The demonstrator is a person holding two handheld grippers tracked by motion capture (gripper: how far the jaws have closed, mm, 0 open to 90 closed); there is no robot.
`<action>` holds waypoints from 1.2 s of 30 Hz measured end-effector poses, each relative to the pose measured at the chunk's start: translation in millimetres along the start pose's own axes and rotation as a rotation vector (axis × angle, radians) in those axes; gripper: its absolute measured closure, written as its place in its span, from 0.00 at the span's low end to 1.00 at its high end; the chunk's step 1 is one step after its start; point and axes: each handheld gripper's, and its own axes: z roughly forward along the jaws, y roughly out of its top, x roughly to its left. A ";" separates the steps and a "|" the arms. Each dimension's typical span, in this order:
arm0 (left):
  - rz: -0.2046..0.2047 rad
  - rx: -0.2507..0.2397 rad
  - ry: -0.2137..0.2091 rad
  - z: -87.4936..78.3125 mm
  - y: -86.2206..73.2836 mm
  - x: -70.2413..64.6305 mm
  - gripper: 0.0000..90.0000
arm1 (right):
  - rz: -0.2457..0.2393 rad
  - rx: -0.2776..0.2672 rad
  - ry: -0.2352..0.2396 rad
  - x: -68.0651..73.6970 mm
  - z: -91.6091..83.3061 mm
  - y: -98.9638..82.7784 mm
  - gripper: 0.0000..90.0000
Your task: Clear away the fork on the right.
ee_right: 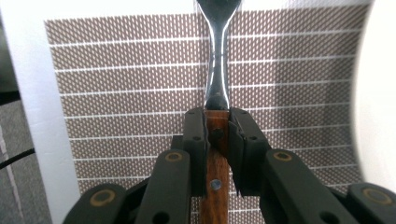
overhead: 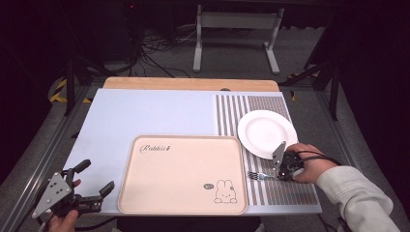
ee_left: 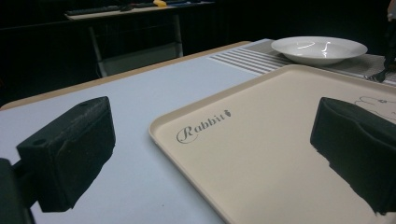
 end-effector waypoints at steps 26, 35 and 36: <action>-0.003 0.003 0.002 -0.2 0.0 0.2 0.01 | 0.020 -0.139 -0.110 6.1 -55.9 20.6 0.87; -0.004 -0.003 0.000 -0.7 0.1 0.1 0.01 | -0.047 -0.160 -0.117 8.3 -62.4 56.9 0.87; -0.006 -0.008 0.002 -0.6 0.0 -0.1 0.01 | -0.049 -0.163 -0.116 8.4 -62.3 60.9 0.87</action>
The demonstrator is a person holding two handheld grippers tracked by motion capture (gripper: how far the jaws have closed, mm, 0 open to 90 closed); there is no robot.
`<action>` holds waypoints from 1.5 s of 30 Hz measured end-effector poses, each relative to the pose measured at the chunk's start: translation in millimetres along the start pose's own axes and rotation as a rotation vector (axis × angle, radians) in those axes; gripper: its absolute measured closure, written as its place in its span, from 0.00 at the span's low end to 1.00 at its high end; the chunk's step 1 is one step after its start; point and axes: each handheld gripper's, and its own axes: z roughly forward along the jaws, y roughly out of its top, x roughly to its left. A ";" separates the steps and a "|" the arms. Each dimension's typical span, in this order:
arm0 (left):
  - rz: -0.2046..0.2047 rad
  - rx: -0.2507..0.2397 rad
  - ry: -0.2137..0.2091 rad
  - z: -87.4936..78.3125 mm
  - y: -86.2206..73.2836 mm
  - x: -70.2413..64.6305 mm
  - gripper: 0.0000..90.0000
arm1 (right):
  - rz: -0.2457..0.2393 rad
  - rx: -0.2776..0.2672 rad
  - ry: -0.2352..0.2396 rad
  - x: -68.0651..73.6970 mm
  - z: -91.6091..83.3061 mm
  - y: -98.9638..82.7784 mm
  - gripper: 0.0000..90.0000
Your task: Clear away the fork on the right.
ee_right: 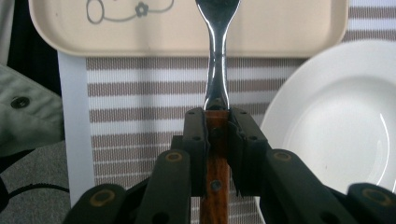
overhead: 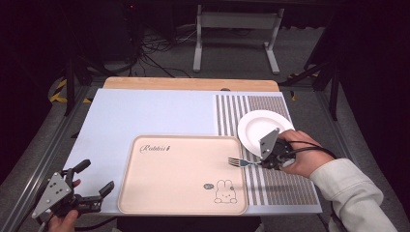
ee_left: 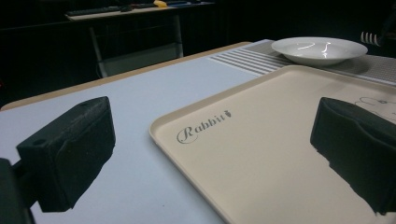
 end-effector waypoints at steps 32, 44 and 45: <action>0.005 -0.003 -0.005 -0.6 0.7 0.2 0.01 | 0.038 -0.112 0.027 4.2 18.7 77.1 0.87; 0.006 -0.001 -0.007 -1.0 1.0 0.3 0.01 | 0.463 -0.222 0.024 9.9 20.1 82.9 0.87; 0.006 -0.001 -0.007 -1.0 1.0 0.3 0.01 | 0.486 -0.228 0.026 10.1 20.0 83.0 0.87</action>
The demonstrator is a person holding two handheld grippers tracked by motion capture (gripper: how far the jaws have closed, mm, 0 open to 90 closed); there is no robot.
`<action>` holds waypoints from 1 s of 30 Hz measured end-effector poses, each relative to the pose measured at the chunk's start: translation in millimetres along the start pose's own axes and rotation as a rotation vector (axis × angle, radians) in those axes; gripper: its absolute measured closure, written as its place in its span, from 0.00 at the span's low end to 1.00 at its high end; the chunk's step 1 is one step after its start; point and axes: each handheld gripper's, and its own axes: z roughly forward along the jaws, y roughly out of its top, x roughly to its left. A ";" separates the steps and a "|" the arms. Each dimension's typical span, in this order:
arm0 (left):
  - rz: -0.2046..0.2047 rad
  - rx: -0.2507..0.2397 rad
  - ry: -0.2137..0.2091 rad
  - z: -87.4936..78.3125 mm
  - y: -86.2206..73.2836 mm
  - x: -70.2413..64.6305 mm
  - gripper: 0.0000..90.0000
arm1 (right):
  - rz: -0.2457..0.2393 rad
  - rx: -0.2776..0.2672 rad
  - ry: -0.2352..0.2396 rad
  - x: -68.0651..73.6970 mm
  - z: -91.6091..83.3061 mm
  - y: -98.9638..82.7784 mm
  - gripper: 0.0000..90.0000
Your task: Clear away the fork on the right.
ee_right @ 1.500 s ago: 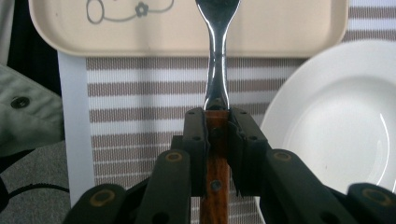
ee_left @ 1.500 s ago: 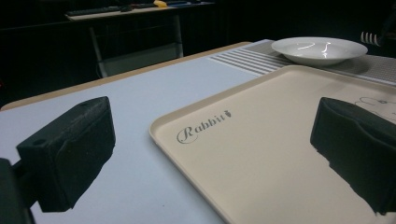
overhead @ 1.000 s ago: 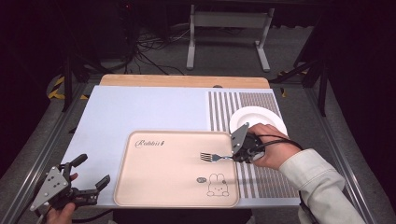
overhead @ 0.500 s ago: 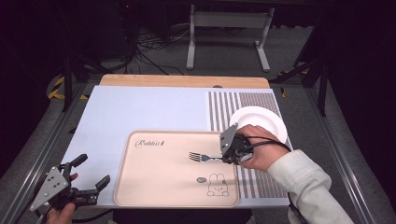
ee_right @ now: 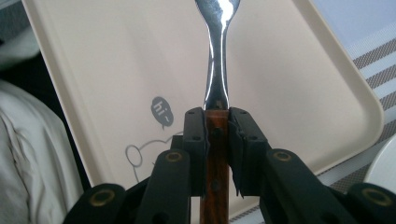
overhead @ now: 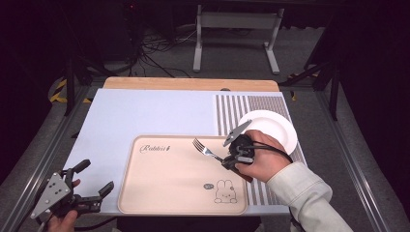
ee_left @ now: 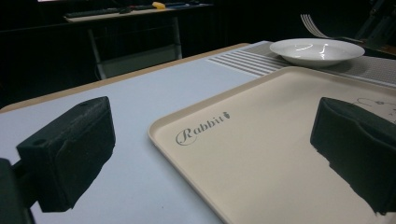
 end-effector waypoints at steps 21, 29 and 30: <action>0.002 0.001 -0.001 0.0 0.1 0.0 0.01 | 0.437 -0.046 -0.098 8.3 4.3 -1.4 0.87; 0.003 0.002 -0.001 0.1 0.1 -0.1 0.01 | 0.523 -0.046 -0.132 7.1 5.8 -4.2 0.87; 0.004 0.001 -0.001 0.2 0.1 0.0 0.01 | 0.530 -0.046 -0.133 6.9 6.4 -4.7 0.87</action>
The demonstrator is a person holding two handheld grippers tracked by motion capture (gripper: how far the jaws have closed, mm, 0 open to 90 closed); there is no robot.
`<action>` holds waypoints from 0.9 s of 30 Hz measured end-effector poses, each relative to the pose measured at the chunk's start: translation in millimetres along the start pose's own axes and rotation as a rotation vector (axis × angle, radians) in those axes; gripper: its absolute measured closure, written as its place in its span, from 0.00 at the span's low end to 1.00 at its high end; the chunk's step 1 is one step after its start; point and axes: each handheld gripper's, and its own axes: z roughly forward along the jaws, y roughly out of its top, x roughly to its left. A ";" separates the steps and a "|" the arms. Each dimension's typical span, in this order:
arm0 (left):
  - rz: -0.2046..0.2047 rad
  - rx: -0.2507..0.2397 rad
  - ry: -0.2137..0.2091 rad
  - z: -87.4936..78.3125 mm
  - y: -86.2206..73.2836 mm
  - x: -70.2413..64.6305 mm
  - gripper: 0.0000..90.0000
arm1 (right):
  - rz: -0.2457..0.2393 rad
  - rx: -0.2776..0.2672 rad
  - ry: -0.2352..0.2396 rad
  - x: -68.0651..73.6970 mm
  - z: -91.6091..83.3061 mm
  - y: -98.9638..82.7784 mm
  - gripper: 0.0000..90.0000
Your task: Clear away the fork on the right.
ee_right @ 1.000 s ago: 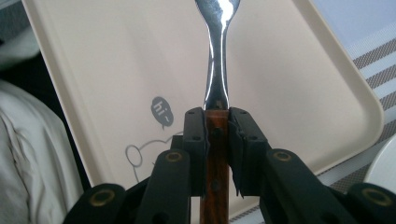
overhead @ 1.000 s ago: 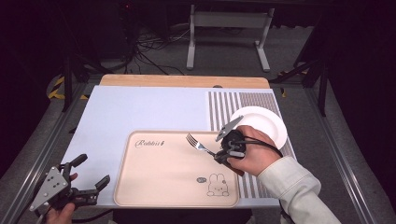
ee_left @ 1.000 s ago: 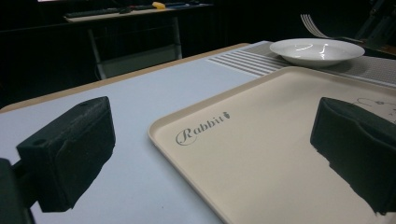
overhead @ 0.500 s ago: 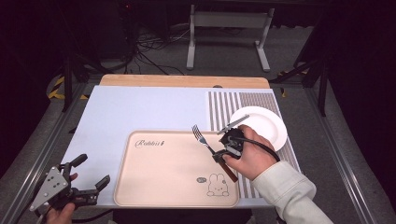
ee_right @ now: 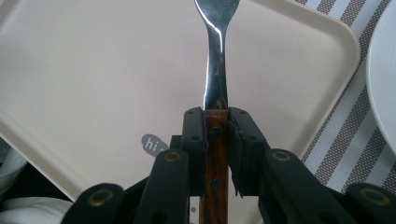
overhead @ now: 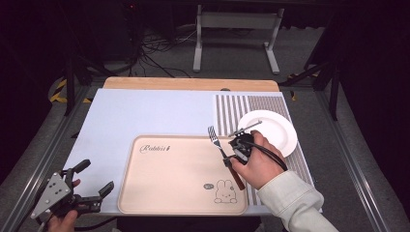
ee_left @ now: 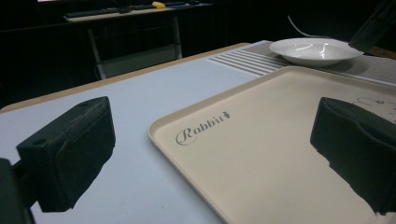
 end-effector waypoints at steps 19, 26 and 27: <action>-0.007 0.002 0.002 0.1 -0.2 0.0 0.01 | 0.087 0.096 -0.026 -6.4 34.3 -12.1 0.87; -0.007 -0.003 0.004 0.2 -0.3 -0.2 0.01 | 0.123 0.132 -0.027 -5.2 44.0 -14.7 0.87; -0.006 -0.003 0.004 0.2 -0.3 -0.2 0.01 | 0.124 0.135 -0.026 -5.1 44.7 -14.8 0.87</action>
